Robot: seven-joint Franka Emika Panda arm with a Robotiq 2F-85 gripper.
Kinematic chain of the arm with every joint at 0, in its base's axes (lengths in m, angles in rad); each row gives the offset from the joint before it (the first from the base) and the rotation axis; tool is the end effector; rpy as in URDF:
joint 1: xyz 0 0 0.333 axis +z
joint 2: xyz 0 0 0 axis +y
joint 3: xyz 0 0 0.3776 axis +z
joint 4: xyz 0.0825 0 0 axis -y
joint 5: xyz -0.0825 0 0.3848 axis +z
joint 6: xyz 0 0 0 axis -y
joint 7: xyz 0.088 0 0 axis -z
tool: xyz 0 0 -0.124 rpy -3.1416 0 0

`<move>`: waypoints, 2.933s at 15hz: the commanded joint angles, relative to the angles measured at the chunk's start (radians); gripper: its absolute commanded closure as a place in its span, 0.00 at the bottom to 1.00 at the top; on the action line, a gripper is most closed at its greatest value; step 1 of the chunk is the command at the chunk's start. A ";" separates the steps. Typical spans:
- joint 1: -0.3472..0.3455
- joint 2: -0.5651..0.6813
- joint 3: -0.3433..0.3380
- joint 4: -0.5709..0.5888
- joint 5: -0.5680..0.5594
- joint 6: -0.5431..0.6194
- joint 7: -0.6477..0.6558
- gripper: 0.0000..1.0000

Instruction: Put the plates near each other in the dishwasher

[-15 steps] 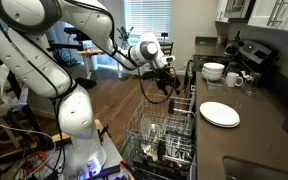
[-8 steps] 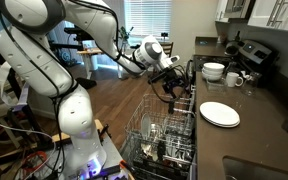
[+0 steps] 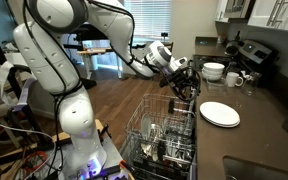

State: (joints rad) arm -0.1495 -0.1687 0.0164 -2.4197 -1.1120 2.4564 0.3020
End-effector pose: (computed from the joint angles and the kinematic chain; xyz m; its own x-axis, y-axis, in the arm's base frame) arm 0.4786 -0.0732 0.4423 0.9065 0.4145 0.0804 0.2416 -0.6654 0.7063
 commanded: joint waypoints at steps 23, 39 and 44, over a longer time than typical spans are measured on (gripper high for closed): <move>0.066 0.287 -0.070 0.208 -0.182 0.007 0.044 0.00; 0.076 0.398 -0.079 0.293 -0.318 -0.044 0.115 0.17; 0.078 0.412 -0.077 0.301 -0.322 -0.052 0.118 0.18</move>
State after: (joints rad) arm -0.0868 0.2186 -0.0541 -2.1445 -1.3915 2.4288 0.3822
